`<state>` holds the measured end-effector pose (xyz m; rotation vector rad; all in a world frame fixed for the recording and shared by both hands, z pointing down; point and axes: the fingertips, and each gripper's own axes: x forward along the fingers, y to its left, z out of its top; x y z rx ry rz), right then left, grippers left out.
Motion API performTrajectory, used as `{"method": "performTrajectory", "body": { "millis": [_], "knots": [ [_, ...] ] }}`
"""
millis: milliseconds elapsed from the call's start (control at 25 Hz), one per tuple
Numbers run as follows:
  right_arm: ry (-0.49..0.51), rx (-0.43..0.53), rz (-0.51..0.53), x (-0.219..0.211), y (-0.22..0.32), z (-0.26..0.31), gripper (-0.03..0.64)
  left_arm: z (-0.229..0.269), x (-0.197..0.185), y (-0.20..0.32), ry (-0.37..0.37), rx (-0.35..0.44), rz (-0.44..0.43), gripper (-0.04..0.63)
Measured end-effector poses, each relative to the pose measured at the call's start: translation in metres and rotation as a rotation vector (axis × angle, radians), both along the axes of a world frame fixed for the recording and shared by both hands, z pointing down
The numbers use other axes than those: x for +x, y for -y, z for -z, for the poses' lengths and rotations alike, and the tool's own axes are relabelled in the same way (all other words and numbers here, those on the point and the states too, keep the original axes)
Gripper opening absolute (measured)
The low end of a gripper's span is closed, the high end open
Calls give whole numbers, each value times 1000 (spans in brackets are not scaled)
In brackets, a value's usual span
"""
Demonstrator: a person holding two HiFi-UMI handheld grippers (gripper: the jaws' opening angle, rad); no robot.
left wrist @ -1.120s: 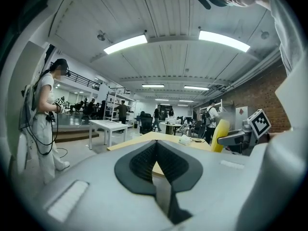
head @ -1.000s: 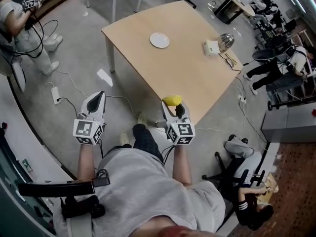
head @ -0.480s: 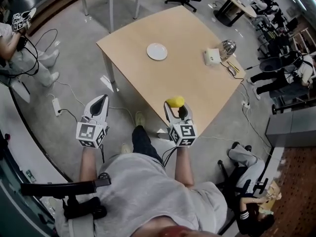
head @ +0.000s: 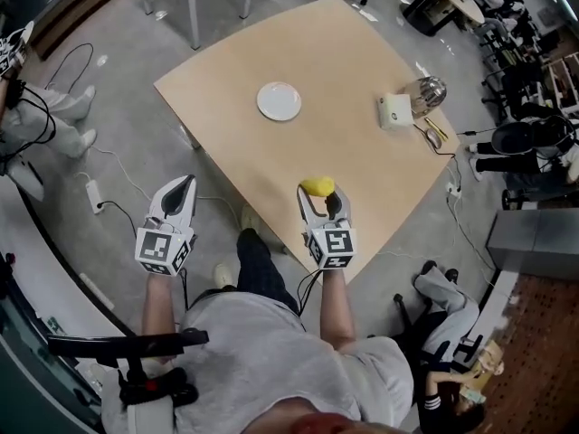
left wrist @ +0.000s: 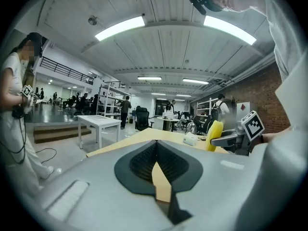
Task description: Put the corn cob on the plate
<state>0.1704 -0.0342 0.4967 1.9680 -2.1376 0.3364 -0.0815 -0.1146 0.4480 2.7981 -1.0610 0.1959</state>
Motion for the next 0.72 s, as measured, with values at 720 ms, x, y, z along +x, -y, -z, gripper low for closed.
{"method": "performTrajectory", "body": {
  "millis": [720],
  "knots": [
    [19,-147,13,60,119,-87,250,-77,51,83,63,-128,6,20]
  ]
}}
